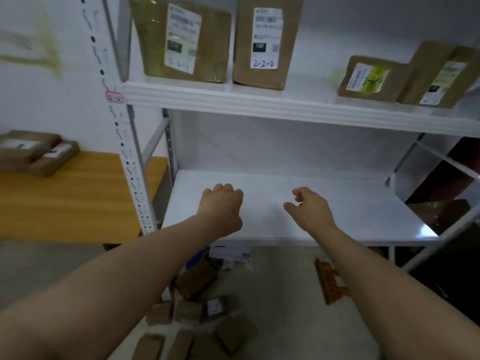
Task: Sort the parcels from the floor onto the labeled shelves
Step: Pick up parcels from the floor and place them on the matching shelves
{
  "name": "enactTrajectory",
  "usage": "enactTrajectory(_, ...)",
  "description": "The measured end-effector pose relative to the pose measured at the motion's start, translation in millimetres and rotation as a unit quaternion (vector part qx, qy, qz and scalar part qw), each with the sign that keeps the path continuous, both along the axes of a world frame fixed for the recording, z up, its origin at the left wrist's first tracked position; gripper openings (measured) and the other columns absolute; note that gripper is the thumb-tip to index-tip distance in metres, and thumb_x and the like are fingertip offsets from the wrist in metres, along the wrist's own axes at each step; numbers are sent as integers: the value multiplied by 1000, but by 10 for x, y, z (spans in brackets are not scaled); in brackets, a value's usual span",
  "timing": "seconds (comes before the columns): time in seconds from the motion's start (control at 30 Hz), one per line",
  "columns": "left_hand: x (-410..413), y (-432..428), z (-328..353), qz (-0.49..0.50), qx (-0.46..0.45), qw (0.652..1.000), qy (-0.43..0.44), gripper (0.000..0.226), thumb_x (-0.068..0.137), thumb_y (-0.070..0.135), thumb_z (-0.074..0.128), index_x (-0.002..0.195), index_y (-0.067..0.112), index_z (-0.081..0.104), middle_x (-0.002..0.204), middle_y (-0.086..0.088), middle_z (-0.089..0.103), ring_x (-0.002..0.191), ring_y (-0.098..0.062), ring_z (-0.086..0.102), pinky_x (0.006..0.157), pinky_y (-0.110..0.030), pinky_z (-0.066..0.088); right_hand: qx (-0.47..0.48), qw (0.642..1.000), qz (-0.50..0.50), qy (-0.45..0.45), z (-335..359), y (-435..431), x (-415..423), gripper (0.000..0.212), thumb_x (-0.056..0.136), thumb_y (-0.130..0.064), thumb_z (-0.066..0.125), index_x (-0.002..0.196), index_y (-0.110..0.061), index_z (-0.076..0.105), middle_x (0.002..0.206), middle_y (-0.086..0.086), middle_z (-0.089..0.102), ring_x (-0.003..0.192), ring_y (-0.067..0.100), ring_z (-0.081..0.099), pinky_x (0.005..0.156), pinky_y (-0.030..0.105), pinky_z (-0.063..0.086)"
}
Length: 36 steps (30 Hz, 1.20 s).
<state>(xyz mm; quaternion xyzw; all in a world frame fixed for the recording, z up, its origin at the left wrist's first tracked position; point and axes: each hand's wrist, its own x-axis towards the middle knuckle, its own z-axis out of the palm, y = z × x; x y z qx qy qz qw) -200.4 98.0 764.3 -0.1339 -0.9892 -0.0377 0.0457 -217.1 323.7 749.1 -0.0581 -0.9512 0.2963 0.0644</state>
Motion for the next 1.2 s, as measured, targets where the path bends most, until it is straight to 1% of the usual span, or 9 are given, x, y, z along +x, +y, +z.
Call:
enactTrajectory(0.2, 387, -797, -976, 75, -6, 988, -131, 25, 84, 29, 57, 107, 20, 55, 113, -6, 56, 107, -28, 52, 78, -37, 35, -3, 991, 59, -119, -883, -650, 81, 55, 93, -35, 66, 141, -14, 50, 136, 8, 58, 120, 25, 57, 95, 33, 46)
enactTrajectory(0.37, 727, -1258, -1989, 173, 31, 952, -250, 38, 81, 41, 58, 115, 22, 58, 119, -6, 59, 112, -30, 55, 86, -37, 45, -32, 972, 75, -218, -1787, -1066, 87, 32, 92, -33, 67, 118, -15, 61, 116, 7, 64, 108, 27, 62, 75, 27, 42)
enactTrajectory(0.47, 878, -1411, -2559, 251, 94, 909, -319, 42, 78, 40, 55, 117, 24, 56, 115, -4, 60, 104, -26, 57, 79, -33, 44, -69, 957, 60, -275, -2382, -1240, 80, 43, 92, -33, 69, 130, -16, 58, 119, 6, 62, 98, 21, 60, 77, 26, 44)
enactTrajectory(0.6, 1045, -1502, -3305, 353, 196, 833, -380, 20, 77, 32, 61, 93, 26, 52, 91, 3, 56, 80, -17, 51, 66, -29, 40, -80, 933, 43, -348, -3178, -1349, 120, 24, 94, -36, 67, 109, -20, 58, 111, 6, 60, 87, 17, 55, 82, 33, 45)
enactTrajectory(0.7, 1195, -1543, -3838, 399, 220, 795, -402, 18, 79, 32, 65, 94, 26, 55, 96, 1, 57, 89, -21, 55, 69, -27, 40, -78, 919, 36, -384, -3741, -1418, 138, 33, 91, -31, 70, 114, -7, 68, 122, 11, 66, 109, 29, 62, 96, 37, 49)
enactTrajectory(0.77, 1282, -1586, -4172, 421, 225, 777, -410, 24, 79, 29, 68, 100, 22, 60, 101, -1, 62, 95, -22, 60, 68, -26, 41, -72, 911, 37, -405, -4096, -1476, 160, 34, 90, -28, 71, 117, -6, 70, 121, 16, 69, 110, 32, 64, 98, 41, 50)
enactTrajectory(0.97, 1361, -1680, -5190, 472, 254, 719, -442, 18, 80, 23, 71, 69, 25, 57, 68, 10, 57, 64, -4, 51, 51, -23, 36, -55, 879, 25, -472, -5236, -1602, 211, 47, 91, -30, 71, 132, -10, 60, 133, 13, 63, 120, 29, 59, 91, 29, 44)
enactTrajectory(1.1, 1235, -1601, -5911, 472, 294, 687, -467, 13, 80, 27, 74, 80, 22, 63, 81, 6, 63, 74, -9, 59, 62, -26, 49, -44, 855, 25, -516, -6050, -1563, 244, 50, 93, -36, 67, 136, -13, 56, 128, 11, 64, 115, 29, 61, 84, 29, 44)
enactTrajectory(1.2, 1067, -1448, -6479, 452, 290, 689, -486, 14, 81, 32, 71, 87, 21, 66, 92, 1, 68, 85, -18, 67, 81, -37, 58, -36, 852, 31, -522, -6674, -1462, 291, 42, 94, -35, 66, 127, -10, 63, 104, 5, 68, 97, 23, 65, 80, 29, 47)
